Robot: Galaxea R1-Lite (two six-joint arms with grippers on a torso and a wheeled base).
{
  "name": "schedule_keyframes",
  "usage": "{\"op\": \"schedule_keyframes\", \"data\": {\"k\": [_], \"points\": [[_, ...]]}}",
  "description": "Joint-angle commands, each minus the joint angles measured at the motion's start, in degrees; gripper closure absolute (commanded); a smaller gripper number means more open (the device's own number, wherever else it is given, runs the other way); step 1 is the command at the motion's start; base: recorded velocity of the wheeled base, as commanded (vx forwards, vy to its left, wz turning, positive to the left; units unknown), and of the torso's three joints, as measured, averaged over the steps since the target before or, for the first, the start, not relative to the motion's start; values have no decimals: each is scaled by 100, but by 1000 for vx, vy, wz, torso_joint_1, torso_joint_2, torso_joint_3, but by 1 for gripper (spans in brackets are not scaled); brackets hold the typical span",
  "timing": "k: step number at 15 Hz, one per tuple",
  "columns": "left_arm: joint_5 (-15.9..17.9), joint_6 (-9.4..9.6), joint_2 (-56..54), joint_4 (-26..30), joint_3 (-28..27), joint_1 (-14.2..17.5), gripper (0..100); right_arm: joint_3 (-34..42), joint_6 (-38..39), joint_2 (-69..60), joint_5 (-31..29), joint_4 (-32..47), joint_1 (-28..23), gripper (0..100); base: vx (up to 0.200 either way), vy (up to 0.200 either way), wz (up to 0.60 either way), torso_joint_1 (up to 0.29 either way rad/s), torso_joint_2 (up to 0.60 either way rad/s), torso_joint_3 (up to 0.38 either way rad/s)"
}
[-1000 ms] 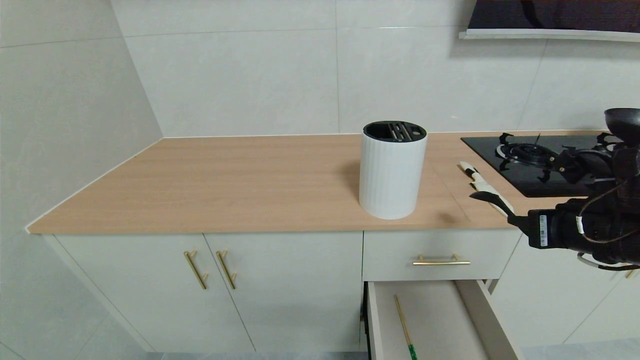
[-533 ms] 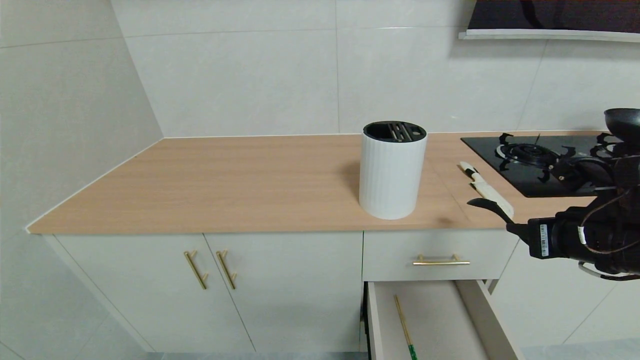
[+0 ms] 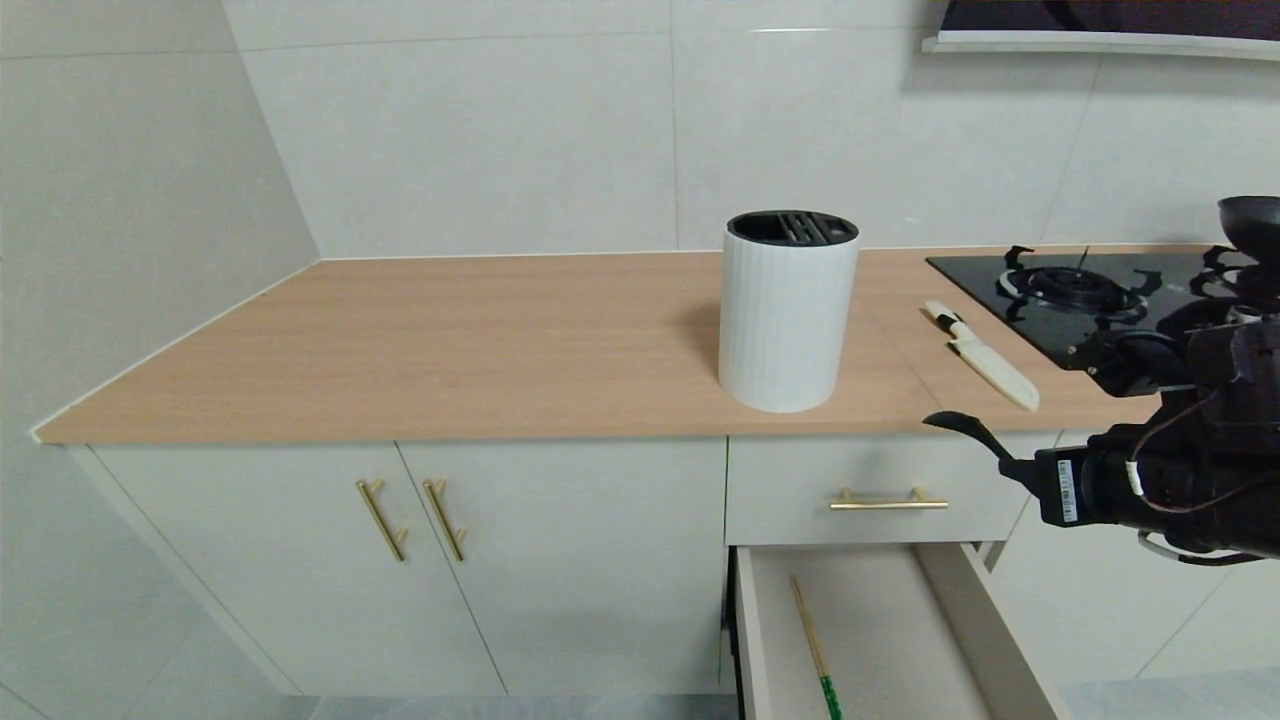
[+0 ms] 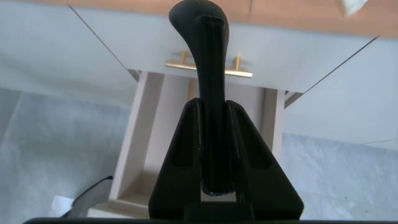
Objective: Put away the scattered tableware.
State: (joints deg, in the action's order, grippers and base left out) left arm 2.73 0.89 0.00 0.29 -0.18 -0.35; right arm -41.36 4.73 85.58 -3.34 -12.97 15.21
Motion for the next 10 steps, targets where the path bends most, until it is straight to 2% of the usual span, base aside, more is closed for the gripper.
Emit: {"op": "schedule_keyframes", "data": {"k": [1, 10], "points": [[-1, -1, 9, -3, 1, 0, 0, 5, 2, 55, 0, -4, 25, 100, 0, 0, 0, -207, 496, 281], [-1, -1, 9, -3, 1, 0, 0, 5, 10, 363, -18, -4, 34, 100, 0, 0, 0, -188, 484, 288]]}}
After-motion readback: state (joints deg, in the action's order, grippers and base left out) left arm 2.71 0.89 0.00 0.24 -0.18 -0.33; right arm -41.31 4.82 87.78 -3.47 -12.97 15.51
